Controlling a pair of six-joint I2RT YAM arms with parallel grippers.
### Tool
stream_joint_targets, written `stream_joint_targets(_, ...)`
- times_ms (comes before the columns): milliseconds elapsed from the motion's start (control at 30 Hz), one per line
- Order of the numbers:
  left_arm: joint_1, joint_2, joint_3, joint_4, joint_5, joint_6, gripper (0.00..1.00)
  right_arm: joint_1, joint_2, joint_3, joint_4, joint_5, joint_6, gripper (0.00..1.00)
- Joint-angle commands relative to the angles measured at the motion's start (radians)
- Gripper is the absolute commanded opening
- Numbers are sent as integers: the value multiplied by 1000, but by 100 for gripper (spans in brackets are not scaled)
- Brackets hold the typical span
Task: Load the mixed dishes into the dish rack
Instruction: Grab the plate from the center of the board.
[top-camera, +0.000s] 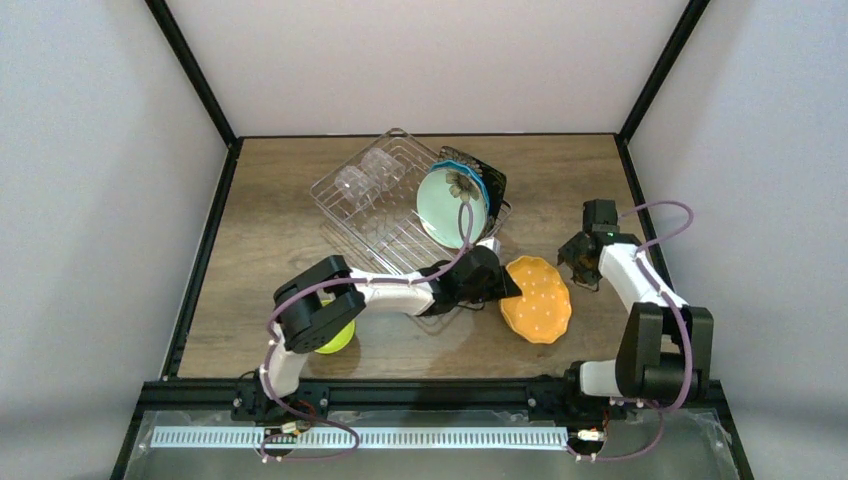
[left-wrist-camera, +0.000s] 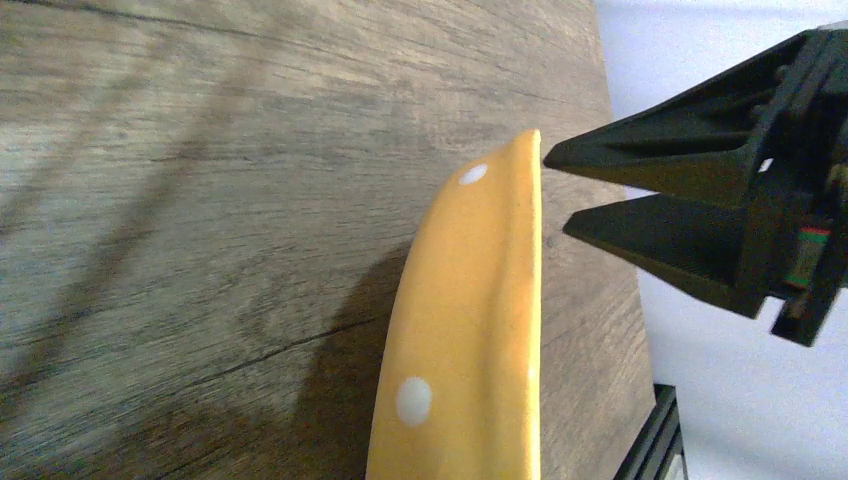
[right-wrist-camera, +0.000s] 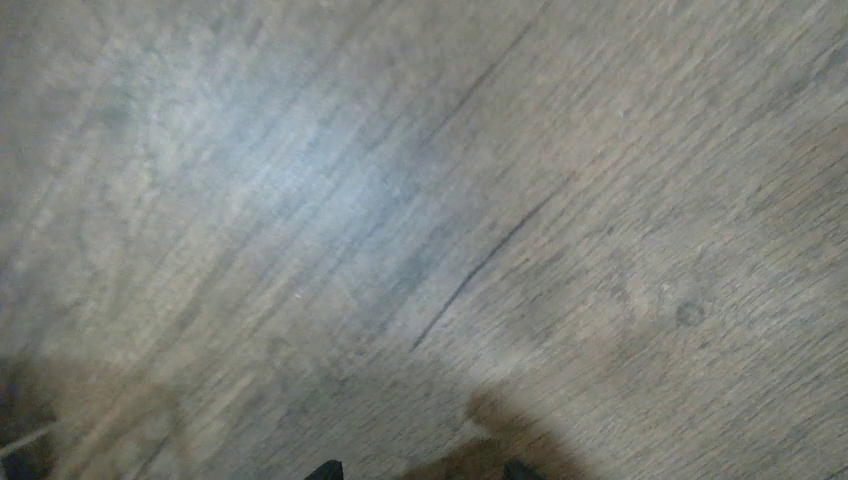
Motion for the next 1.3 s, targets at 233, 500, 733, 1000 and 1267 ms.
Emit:
stream_joint_targets(233,-13,-141,80,-71,-68,75,3,6,-77,73,-74,71,39,92)
stream_joint_targets(500,-19,-225,195,-251,-110,190,3,6,-108,141,-61,132,38,92)
stream_joint_targets(733,-16,-337,364,-458,-184,353,3,6,-127,206,9,112,3,93)
stream_joint_targets(1000,71,-564,285,-508,-223,442,3,6,-187,272,187,-10,-128,93)
stream_joint_targets(1267,294,-804,24,-435,-124,400,3,6,-225,246,373,-264,-204,91)
